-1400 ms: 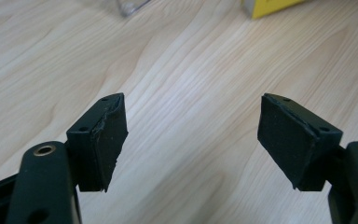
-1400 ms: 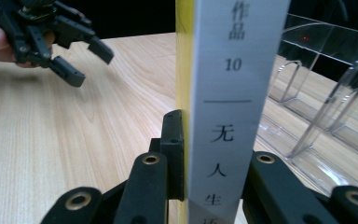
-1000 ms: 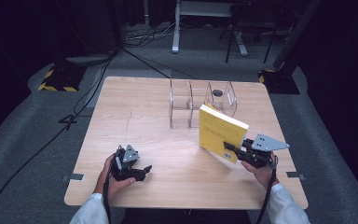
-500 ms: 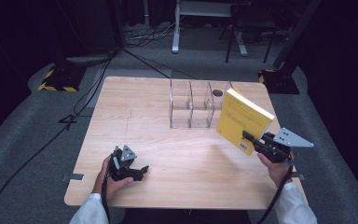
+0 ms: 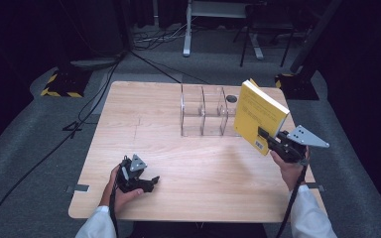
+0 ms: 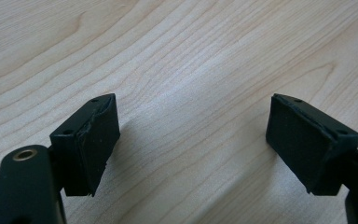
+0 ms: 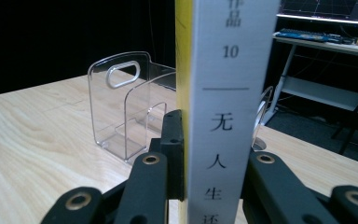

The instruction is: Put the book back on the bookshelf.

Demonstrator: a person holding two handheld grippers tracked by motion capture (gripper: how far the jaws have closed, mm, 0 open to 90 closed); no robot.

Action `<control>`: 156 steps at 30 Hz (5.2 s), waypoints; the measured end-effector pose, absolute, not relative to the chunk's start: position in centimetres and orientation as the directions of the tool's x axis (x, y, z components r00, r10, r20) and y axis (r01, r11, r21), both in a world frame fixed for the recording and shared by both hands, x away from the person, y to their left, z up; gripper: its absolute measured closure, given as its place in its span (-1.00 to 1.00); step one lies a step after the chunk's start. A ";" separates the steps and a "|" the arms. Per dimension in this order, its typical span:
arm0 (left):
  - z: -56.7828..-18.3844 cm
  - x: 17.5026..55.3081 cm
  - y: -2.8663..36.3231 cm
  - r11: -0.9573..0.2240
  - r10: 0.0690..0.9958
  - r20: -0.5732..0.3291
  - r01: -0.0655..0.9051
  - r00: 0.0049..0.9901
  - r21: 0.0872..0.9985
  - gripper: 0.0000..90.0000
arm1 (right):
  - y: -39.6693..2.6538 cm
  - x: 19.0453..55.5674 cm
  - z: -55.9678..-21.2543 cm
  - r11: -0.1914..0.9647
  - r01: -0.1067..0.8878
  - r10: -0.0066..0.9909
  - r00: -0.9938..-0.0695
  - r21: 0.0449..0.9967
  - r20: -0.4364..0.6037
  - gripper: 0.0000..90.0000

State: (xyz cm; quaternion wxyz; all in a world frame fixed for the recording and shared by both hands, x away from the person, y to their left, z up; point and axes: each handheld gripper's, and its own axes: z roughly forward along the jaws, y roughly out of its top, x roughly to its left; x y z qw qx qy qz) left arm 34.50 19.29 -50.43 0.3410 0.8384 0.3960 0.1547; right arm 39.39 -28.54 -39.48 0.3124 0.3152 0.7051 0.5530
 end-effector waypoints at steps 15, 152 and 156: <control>-50.4 34.5 19.2 -0.449 0.773 -0.012 0.561 0.634 0.695 -0.60 | -26.5 43.1 -38.9 0.189 0.133 0.845 -0.526 0.973 -0.092 0.70; -50.4 34.5 19.1 -0.452 0.773 -0.008 0.559 0.634 0.695 -0.60 | -27.0 46.5 -44.0 0.266 0.310 0.881 -0.462 0.913 -0.100 0.53; -50.4 34.5 19.1 -0.451 0.773 -0.009 0.559 0.635 0.695 -0.60 | -27.1 46.1 -43.8 0.292 0.317 0.873 -0.474 0.903 -0.116 0.51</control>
